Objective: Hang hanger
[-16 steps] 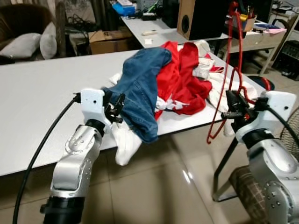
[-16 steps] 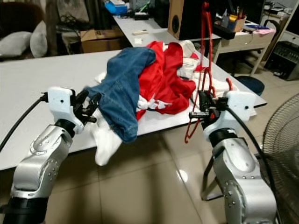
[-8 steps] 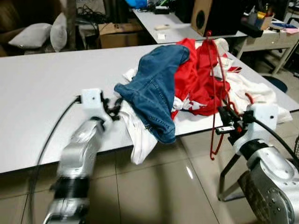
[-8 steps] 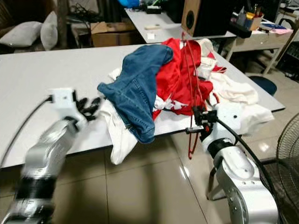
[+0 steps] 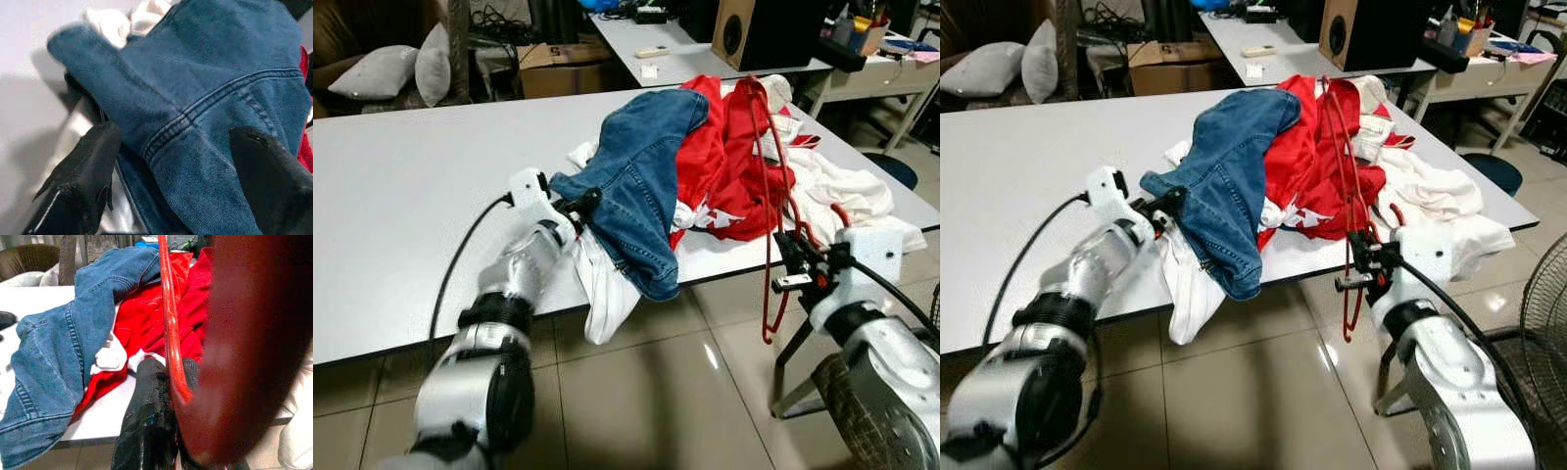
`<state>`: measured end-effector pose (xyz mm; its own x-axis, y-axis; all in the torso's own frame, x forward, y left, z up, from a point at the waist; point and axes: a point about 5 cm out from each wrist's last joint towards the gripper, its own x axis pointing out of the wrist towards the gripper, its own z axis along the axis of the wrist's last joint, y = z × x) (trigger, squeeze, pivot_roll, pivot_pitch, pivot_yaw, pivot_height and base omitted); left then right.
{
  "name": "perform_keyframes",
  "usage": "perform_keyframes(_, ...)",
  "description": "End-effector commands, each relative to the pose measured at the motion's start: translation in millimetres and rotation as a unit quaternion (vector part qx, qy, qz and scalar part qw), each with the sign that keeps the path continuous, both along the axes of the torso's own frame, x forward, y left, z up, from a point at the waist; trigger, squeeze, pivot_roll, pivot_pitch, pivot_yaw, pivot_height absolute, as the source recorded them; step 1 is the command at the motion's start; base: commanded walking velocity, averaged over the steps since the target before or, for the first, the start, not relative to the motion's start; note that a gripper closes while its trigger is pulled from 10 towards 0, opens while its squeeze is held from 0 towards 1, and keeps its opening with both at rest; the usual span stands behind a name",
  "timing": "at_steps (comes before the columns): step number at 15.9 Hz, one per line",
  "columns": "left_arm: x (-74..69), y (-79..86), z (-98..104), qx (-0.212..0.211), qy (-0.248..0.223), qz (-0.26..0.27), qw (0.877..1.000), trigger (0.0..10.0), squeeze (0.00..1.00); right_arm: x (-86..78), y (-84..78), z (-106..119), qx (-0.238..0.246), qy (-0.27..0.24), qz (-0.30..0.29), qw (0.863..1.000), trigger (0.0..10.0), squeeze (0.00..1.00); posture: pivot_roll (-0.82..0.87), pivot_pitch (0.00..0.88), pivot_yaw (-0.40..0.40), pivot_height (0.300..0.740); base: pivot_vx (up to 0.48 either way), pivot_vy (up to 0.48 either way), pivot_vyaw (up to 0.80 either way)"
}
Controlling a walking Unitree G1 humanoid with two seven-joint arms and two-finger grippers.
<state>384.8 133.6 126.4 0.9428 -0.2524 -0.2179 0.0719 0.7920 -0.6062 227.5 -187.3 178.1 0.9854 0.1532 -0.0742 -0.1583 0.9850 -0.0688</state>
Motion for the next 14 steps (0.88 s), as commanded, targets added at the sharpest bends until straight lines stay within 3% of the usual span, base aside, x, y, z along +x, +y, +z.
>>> perform_keyframes(1,1.8,-8.6,0,-0.041,0.004,-0.003,0.999,10.0,0.0,-5.0,-0.7,6,-0.003,-0.009,0.0,1.0,10.0,0.0,-0.15,0.0,0.03,0.74,0.0,0.0,0.0)
perform_keyframes(5,0.0,-23.2,-13,-0.001,0.038,-0.014,0.999,10.0,0.0,-16.1,-1.0,6,-0.009,-0.003,-0.007,1.0,10.0,0.0,-0.19,0.007,0.063,0.74,0.0,0.0,0.0)
perform_keyframes(7,-0.2,-30.1,-12,-0.018,0.035,-0.024,0.999,10.0,0.0,-19.0,-0.9,7,-0.008,-0.003,-0.014,1.0,10.0,0.0,-0.2,0.016,0.078,0.74,0.0,0.0,0.0)
perform_keyframes(8,-0.5,-35.6,-12,-0.021,0.029,-0.037,0.999,5.3,0.0,-20.6,-1.0,8,-0.009,-0.004,-0.018,1.0,10.0,0.0,-0.2,0.016,0.081,0.74,0.0,0.0,0.0)
perform_keyframes(9,-0.5,-35.9,-12,-0.02,0.029,-0.039,0.999,2.2,0.0,-20.6,-1.0,8,-0.009,-0.004,-0.018,1.0,10.0,0.0,-0.2,0.016,0.082,0.74,0.0,0.0,0.0)
perform_keyframes(10,-1.0,-37.2,-13,-0.018,0.029,-0.039,0.999,0.0,0.0,-20.8,-0.8,8,-0.01,-0.004,-0.019,1.0,10.0,0.0,-0.2,0.016,0.083,0.74,0.0,0.0,0.0)
perform_keyframes(14,-0.2,-38.2,-11,-0.027,0.018,-0.036,0.999,0.0,0.0,-19.8,0.6,9,-0.012,-0.006,-0.018,1.0,10.0,0.0,-0.19,0.011,0.079,0.74,0.0,0.0,0.0)
